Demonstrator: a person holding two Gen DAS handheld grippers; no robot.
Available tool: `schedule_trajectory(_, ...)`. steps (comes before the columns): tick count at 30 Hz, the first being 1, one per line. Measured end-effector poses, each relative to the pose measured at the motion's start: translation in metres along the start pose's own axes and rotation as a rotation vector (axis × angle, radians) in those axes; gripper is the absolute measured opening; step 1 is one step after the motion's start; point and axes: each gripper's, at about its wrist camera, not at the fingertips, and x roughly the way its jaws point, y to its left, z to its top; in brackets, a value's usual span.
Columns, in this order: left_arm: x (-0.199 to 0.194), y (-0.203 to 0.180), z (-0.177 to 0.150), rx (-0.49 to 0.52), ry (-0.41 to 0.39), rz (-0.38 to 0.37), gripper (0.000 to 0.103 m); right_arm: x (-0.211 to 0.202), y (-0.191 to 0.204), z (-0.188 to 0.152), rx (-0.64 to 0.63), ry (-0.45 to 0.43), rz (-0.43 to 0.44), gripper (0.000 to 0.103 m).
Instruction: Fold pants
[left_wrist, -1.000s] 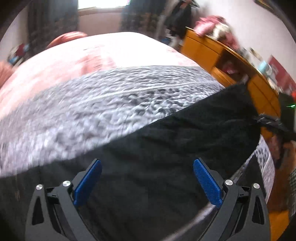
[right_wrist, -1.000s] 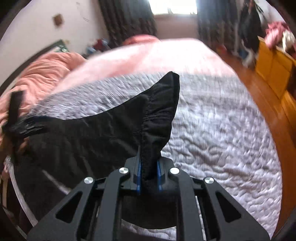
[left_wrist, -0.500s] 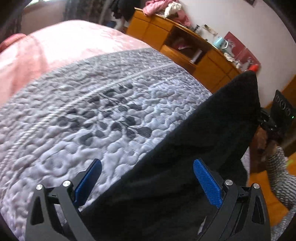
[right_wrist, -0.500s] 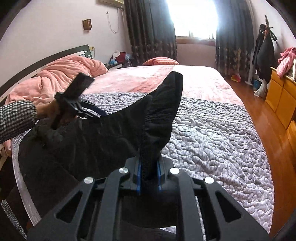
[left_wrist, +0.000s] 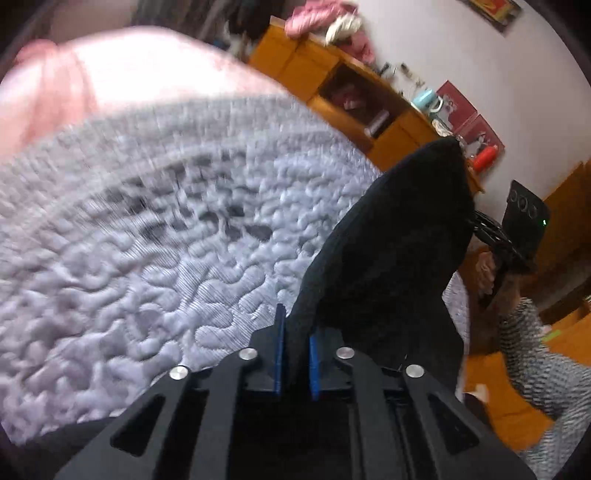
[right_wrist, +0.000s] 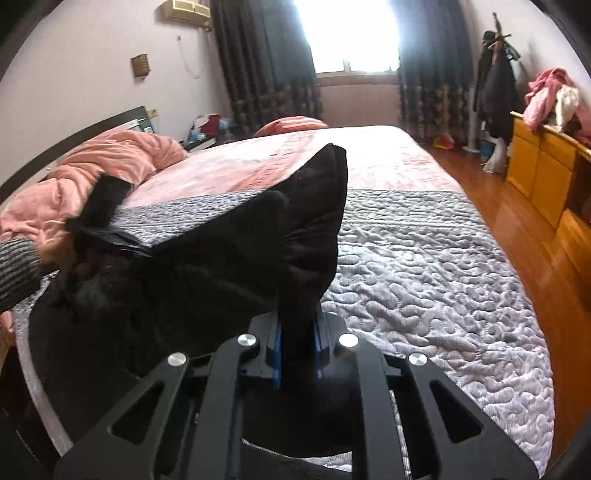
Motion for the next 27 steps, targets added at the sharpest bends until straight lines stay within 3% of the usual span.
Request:
schedule_trajectory(3,-0.036,-0.051,-0.015,0.09,-0.126,0.186,0.008,-0.011,0.007,-0.002,0.028,-0.054,-0.023,0.012)
schedule_trajectory(5,-0.058,-0.102,-0.034,0.205,-0.184,0.33,0.008,-0.024,0.014,-0.007,0.036,-0.091,-0.037,0.012)
schedule_trajectory(9,-0.067,-0.186,-0.089,0.375,-0.18,0.553,0.008,-0.052,0.032,-0.029,0.008,-0.122,-0.073,0.018)
schedule_trajectory(15,-0.048,-0.238,-0.177,0.357,-0.148,0.609,0.008,-0.061,0.046,-0.091,-0.005,-0.006,-0.104,0.024)
schedule_trajectory(19,-0.019,-0.239,-0.226,0.267,-0.114,0.606,0.008,-0.057,0.041,-0.146,0.031,0.134,-0.124,0.033)
schedule_trajectory(21,-0.003,-0.233,-0.241,0.241,-0.093,0.619,0.008,-0.055,0.037,-0.169,0.039,0.206,-0.152,0.042)
schedule_trajectory(23,0.017,-0.23,-0.254,0.24,-0.075,0.648,0.008,-0.055,0.03,-0.189,0.057,0.271,-0.181,0.045)
schedule_trajectory(25,0.03,-0.224,-0.263,0.234,-0.053,0.669,0.008,-0.065,0.017,-0.208,0.122,0.301,-0.19,0.057)
schedule_trajectory(27,0.038,-0.218,-0.266,0.208,-0.052,0.675,0.009,-0.082,-0.001,-0.222,0.264,0.303,-0.161,0.058)
